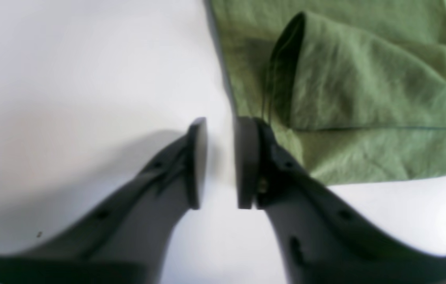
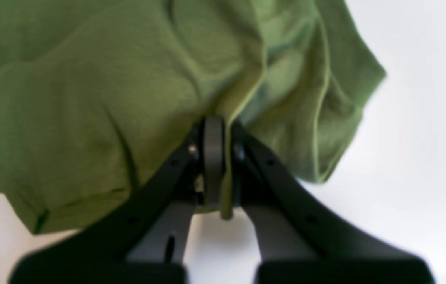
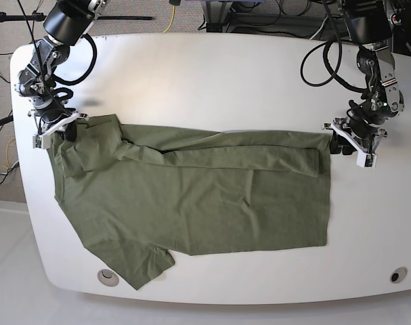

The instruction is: Fold the T-shirt properly

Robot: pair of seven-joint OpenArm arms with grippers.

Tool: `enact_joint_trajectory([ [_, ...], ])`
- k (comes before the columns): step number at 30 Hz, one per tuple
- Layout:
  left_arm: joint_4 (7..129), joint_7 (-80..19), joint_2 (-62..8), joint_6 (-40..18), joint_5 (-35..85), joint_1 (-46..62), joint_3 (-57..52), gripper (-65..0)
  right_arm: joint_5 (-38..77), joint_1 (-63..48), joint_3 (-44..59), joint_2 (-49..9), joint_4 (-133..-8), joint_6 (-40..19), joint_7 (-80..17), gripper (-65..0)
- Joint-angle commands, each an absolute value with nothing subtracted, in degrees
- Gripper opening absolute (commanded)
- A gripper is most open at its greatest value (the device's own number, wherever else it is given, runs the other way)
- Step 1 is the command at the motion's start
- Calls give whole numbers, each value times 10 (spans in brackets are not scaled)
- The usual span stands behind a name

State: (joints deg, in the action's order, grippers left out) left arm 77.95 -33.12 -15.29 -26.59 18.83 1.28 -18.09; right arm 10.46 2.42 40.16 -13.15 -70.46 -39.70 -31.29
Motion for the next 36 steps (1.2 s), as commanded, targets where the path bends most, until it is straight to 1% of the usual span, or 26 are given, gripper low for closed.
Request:
enact_joint_trajectory([
  [1, 793, -316, -162, -266, 193, 5, -183, -367, 111, 45, 401, -140, -697, -400, -306, -650],
  [3, 794, -315, -163, -266, 194, 5, -183, -335, 112, 51, 400, -140, -692, -400, -309, -650],
  [5, 794, -316, -163, -266, 193, 3, -183, -318, 113, 56, 399, -139, -690, -400, -311, -639],
  [7, 795, -316, -164, -266, 193, 3, -182, -304, 114, 57, 398, -139, -691, -400, -312, -613],
  [9, 790, -319, -167, -271, 193, 2, -177, -271, 112, 54, 395, -140, -693, -400, -309, -555],
  [11, 790, -321, -167, -272, 193, 3, -175, -276, 111, 54, 392, -140, -693, -400, -307, -547],
  [17, 789, -322, -168, -272, 192, -1, -168, -286, 109, 55, 385, -141, -692, -400, -306, -550],
  [21, 787, -317, -168, -273, 191, -5, -156, -381, 108, 55, 390, -139, -689, -400, -309, -562],
  [25, 785, -318, -168, -273, 192, -10, -154, -528, 108, 54, 389, -139, -690, -400, -309, -582],
  [29, 779, -320, -170, -272, 191, -8, -162, -639, 110, 52, 390, -138, -692, -400, -308, -621],
  [31, 779, -320, -171, -272, 191, -8, -161, -585, 111, 51, 392, -137, -691, -400, -307, -622],
  [33, 780, -320, -172, -273, 190, -9, -162, -518, 112, 50, 393, -137, -691, -400, -306, -617],
  [36, 781, -321, -172, -274, 189, -9, -163, -459, 112, 50, 394, -137, -690, -400, -305, -611],
])
